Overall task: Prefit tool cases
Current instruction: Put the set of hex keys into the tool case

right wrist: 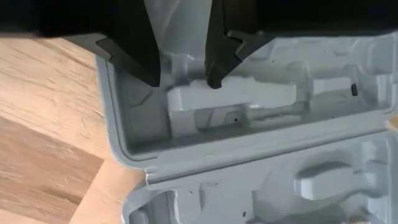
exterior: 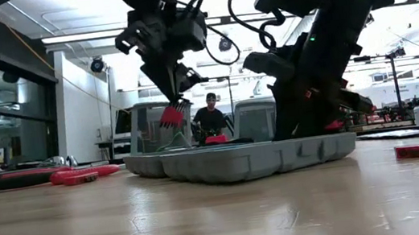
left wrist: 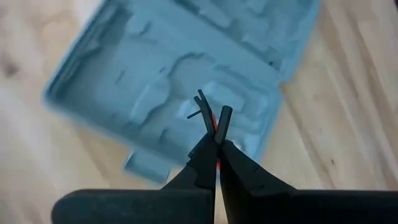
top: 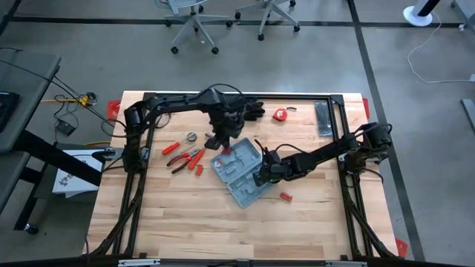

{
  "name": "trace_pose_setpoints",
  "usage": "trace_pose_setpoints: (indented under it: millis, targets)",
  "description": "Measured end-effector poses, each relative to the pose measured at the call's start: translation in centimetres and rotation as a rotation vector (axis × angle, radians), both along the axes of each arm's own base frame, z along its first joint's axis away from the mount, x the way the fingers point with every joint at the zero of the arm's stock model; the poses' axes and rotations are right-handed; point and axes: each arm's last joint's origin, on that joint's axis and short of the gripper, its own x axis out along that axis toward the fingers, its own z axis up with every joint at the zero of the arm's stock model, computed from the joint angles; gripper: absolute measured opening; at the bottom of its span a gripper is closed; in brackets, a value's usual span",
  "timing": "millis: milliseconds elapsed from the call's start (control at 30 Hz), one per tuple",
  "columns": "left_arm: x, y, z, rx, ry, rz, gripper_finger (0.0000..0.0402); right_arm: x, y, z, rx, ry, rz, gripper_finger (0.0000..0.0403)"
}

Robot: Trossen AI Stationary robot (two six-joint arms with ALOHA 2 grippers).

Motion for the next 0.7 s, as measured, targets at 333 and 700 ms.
trace_pose_setpoints:
  millis: [333,700]
  targets:
    - [1.7,-1.5,-3.5,0.075,0.076,-0.107,0.0000,0.1,0.0,0.1,0.004,-0.012,-0.002,0.0119]
    - [2.3,-0.7,-4.9,0.132,0.075,-0.105,0.0000,0.2,0.0,0.1,0.006,-0.025,0.000,0.0119]
